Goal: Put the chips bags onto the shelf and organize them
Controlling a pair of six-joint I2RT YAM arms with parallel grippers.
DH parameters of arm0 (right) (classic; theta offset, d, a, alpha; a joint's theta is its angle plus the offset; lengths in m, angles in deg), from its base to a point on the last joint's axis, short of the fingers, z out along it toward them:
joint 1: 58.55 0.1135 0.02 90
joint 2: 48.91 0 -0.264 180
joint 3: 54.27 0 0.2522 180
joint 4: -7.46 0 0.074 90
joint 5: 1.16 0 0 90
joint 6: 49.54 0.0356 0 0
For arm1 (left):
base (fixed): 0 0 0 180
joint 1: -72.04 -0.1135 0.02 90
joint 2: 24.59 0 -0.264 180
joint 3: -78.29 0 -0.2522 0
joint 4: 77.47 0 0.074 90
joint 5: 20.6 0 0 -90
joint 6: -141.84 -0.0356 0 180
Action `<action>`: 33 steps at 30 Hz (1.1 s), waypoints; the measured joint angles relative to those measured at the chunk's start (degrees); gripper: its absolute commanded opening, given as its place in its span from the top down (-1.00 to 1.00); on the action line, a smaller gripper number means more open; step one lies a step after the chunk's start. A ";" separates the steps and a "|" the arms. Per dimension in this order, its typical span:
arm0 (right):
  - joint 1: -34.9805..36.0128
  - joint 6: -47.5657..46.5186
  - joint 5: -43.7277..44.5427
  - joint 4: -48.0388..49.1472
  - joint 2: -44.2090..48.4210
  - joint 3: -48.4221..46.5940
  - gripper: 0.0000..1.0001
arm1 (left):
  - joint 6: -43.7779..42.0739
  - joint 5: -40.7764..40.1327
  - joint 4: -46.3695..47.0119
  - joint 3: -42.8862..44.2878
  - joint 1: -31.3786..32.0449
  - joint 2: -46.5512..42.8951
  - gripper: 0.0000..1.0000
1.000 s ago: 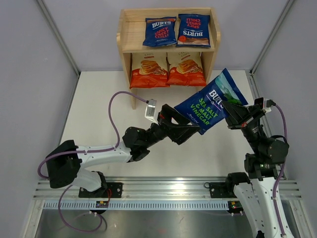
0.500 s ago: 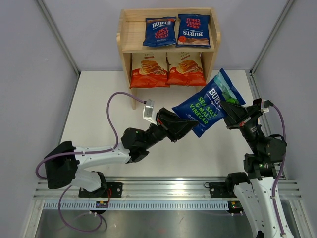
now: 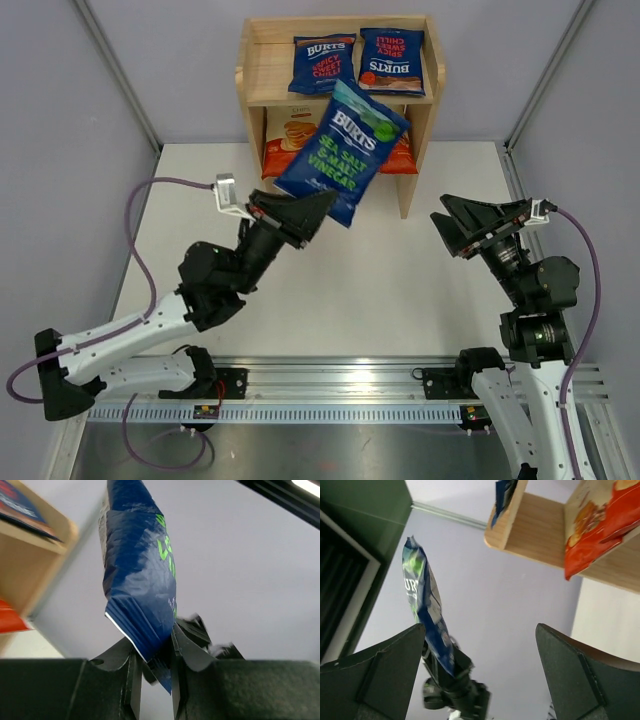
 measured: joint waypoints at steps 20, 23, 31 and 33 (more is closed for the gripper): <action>0.00 -10.38 1.99 -15.61 5.42 -3.74 -0.99 | -1.36 -9.46 -62.64 64.89 -33.83 27.06 0.98; 0.00 -10.71 1.38 -15.89 5.92 -3.74 -0.99 | -3.72 -8.26 -66.60 70.47 -35.01 33.64 0.98; 0.00 -10.86 -1.03 -16.13 7.56 -3.04 -0.99 | -8.33 -7.50 -70.01 76.17 -35.30 42.45 1.00; 0.00 -10.86 -1.55 -16.13 7.69 -2.97 -0.99 | -8.26 -7.17 -70.01 76.24 -35.45 42.64 1.00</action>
